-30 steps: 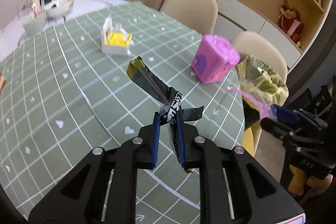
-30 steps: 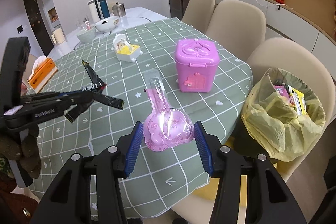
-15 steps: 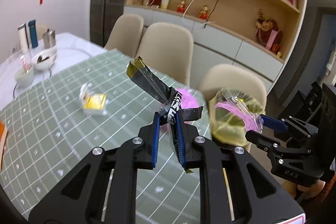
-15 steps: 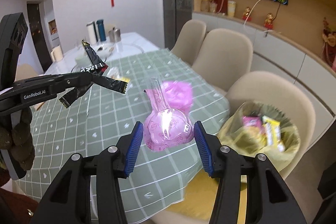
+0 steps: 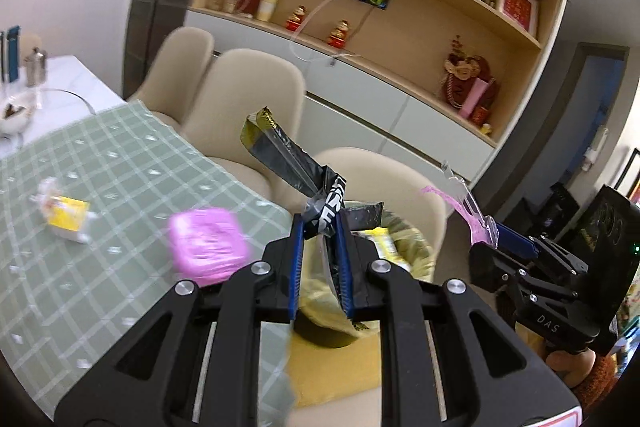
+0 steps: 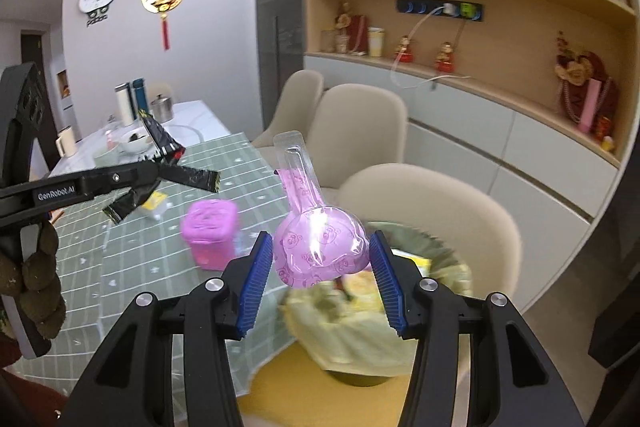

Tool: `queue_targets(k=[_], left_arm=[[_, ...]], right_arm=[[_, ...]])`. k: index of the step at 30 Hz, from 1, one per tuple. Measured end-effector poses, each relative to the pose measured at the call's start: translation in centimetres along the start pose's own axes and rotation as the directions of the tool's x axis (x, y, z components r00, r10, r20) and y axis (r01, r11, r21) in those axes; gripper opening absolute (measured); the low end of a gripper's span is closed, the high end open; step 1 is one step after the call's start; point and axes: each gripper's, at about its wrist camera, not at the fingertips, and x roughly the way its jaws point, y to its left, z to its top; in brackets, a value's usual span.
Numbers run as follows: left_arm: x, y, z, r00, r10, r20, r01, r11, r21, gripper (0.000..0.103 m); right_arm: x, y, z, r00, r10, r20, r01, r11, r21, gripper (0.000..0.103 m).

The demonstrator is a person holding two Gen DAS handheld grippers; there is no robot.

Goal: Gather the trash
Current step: 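Carry the black strap and pink spoon over the bin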

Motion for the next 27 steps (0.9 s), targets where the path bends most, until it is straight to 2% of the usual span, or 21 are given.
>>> queue_targets(k=[2,7,13,16,21,23,27], left_arm=[[2.1,-1.3,-0.5,0.999,-0.035,-0.011,0.035,0.999,-0.008,0.015],[7.3,-4.2,-1.7,0.994,-0.061,-0.086,0.059,0.998,-0.024,0.015],[12.3,-5.7,-2.3,0.985,-0.059,-0.164,0.055,0.998,-0.025,0.015],[15.1,-6.3,-3.2,0.971,-0.073,-0.229,0.071,0.997,-0.014,0.015],[20.2,-6.5,-4.2,0.947,-0.029,-0.319,0.035,0.999,0.012,0.015],[22.3,-6.3,-4.7,0.931,-0.006,-0.366,0.013,1.0,0.017,0.015],[24.2,-5.8,-5.6,0.918,0.016,-0.397,-0.014,1.0,0.008,0.019]], right_arm=[[0.1,-1.7,-0.2,1.0,-0.017,0.007,0.017,1.0,-0.007,0.047],[0.7,-6.6,-0.9,0.999,-0.035,-0.014,0.035,0.999,0.037,0.047],[2.1,-11.3,-1.5,0.999,-0.041,-0.031,0.043,0.996,0.084,0.047],[3.0,-13.1,-1.8,0.999,-0.025,-0.031,0.029,0.992,0.123,0.047],[4.6,-14.3,-2.0,0.999,-0.011,-0.045,0.018,0.989,0.148,0.047],[5.3,-14.4,-2.1,0.998,-0.005,-0.056,0.013,0.989,0.148,0.047],[6.9,-14.6,-2.2,0.996,0.003,-0.086,0.008,0.992,0.129,0.047]])
